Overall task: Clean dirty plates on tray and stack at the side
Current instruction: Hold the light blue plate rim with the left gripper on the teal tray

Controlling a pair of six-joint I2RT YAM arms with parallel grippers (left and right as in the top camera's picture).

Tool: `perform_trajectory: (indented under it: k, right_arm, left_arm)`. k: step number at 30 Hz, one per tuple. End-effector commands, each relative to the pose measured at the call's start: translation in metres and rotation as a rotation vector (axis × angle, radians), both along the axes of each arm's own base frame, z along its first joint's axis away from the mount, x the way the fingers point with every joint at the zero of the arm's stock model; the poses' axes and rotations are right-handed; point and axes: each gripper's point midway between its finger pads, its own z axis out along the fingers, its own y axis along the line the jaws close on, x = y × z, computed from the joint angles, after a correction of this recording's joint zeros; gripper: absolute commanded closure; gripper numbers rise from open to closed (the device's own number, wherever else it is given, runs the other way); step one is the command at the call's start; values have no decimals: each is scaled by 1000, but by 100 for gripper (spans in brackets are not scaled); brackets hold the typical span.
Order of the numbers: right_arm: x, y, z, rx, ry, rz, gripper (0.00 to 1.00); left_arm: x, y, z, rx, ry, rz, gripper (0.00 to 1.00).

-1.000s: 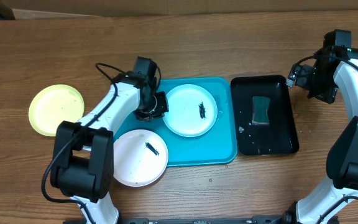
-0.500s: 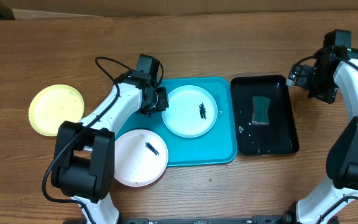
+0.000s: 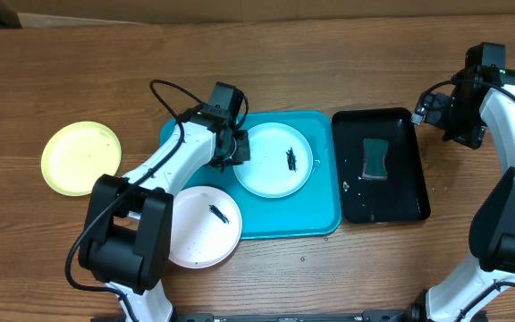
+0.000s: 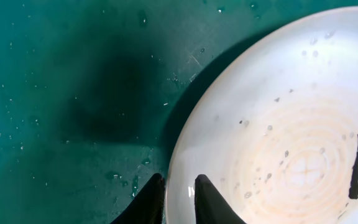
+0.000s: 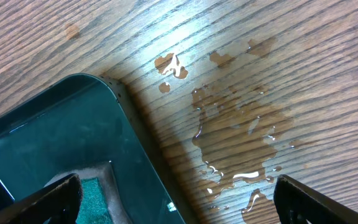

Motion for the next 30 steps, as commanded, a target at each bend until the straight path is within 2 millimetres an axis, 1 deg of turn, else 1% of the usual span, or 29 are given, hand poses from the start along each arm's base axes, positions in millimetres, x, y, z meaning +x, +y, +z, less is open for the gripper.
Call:
perform_trajectory:
  k: [1,8,11,12,13,15,17,19,22,25,30]
  right_arm:
    - [6,-2,12,-9,-38,-5,0]
    - [6,-2,12,-9,-38,-5,0]
    - [6,-2,12,-9,-38,-5,0]
    - [6,-2,12,-9,-38,-5,0]
    - [6,-2,12,-9,-38,-5,0]
    - [6,-2,12,-9,-38,-5,0]
    - [6,-2,12,-9,-38,-5,0]
    - [6,-2,12,-9,-38,-5,0]
    - [6,-2,12,-9,-38,-5,0]
    - [6,-2,12,-9,-38,-5,0]
    - [6,-2,12,-9,-38,-5,0]
  left_arm:
    - [-2,6,3,37,-19,-10,79]
    - [-12,5,-6,44,6,-20,80]
    - [-13,6,-7,46,9,-21,87]
    - [-13,5,-7,45,5,-21,87]
    - [-11,5,-6,43,-2,-21,87]
    - [-4,3,-5,37,-31,-38,78]
    - [2,0,-2,30,-61,-50,75]
    - [9,-2,0,24,-92,-62,75]
    - [12,-3,1,21,-104,-68,83]
    - [7,-2,-1,28,-84,-68,89]
    - [-4,2,-4,43,-38,-70,88]
